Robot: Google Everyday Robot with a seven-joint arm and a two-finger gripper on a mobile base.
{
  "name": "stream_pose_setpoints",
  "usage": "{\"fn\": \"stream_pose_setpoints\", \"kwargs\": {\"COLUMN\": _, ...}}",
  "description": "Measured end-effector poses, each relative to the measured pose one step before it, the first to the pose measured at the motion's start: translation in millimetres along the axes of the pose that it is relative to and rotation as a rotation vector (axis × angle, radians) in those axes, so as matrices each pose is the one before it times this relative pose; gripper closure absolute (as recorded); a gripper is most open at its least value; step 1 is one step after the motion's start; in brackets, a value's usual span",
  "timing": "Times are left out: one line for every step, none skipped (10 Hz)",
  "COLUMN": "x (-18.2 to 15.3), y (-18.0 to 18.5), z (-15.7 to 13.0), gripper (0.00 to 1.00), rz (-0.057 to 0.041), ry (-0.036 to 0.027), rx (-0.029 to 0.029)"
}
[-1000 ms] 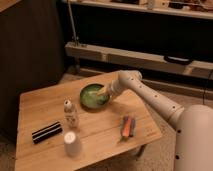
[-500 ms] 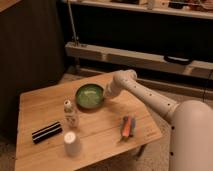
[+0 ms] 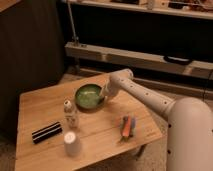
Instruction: Drag the ceramic bowl in a circle
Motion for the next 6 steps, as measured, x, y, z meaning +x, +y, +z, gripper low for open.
{"fn": "stream_pose_setpoints", "kwargs": {"x": -0.64, "y": -1.18, "z": 0.85, "gripper": 0.53, "rz": -0.00479, "ry": -0.00582, "rx": -0.00225}}
{"fn": "stream_pose_setpoints", "kwargs": {"x": -0.83, "y": -0.62, "z": 1.65, "gripper": 0.61, "rz": -0.00045, "ry": -0.00540, "rx": -0.00185}}
{"fn": "stream_pose_setpoints", "kwargs": {"x": -0.29, "y": 1.04, "z": 0.69, "gripper": 0.71, "rz": 0.00267, "ry": -0.00485, "rx": -0.00206}}
{"fn": "stream_pose_setpoints", "kwargs": {"x": 0.51, "y": 4.25, "z": -0.99, "gripper": 0.85, "rz": 0.00821, "ry": -0.00345, "rx": -0.00313}}
{"fn": "stream_pose_setpoints", "kwargs": {"x": 0.22, "y": 0.03, "z": -0.27, "gripper": 0.93, "rz": -0.00014, "ry": -0.00146, "rx": -0.00279}}
{"fn": "stream_pose_setpoints", "kwargs": {"x": 1.45, "y": -0.75, "z": -1.38, "gripper": 0.99, "rz": 0.00001, "ry": 0.00111, "rx": -0.00728}}
